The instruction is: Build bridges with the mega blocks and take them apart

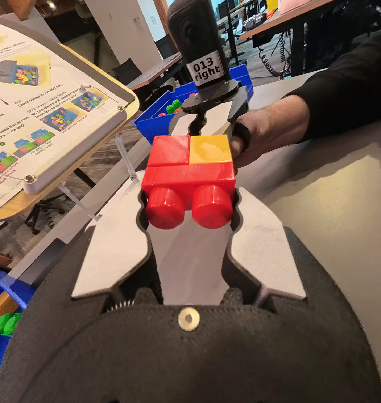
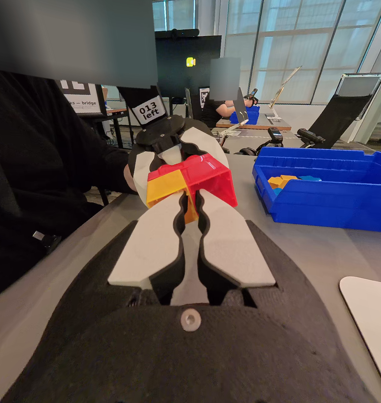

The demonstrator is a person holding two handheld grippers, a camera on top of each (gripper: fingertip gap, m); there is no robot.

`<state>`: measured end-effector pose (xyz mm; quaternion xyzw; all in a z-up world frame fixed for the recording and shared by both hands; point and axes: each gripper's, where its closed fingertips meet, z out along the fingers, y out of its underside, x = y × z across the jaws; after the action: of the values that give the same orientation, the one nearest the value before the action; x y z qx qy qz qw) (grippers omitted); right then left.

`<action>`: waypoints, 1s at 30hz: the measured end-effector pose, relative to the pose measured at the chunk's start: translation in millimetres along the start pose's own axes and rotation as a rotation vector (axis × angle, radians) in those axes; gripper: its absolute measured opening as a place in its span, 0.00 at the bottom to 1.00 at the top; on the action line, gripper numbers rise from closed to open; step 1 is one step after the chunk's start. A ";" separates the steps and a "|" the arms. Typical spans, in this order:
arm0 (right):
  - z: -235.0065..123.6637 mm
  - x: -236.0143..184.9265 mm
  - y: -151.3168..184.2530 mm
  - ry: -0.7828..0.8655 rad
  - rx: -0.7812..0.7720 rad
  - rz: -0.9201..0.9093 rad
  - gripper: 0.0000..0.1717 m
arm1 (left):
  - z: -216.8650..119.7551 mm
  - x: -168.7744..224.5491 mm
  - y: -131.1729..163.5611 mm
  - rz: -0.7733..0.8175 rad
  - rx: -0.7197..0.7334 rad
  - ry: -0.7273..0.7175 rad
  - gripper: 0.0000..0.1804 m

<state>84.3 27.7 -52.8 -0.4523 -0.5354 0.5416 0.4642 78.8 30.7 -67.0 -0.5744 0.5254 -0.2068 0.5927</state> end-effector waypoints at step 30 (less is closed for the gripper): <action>3.8 22.0 6.5 -0.100 0.138 0.603 0.20 | -8.1 -33.5 9.2 0.430 -0.162 -0.295 0.41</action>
<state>76.9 48.8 -59.1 -0.5308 -0.3613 0.7116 0.2853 56.4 57.7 -60.6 -0.5190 0.5582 0.0523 0.6452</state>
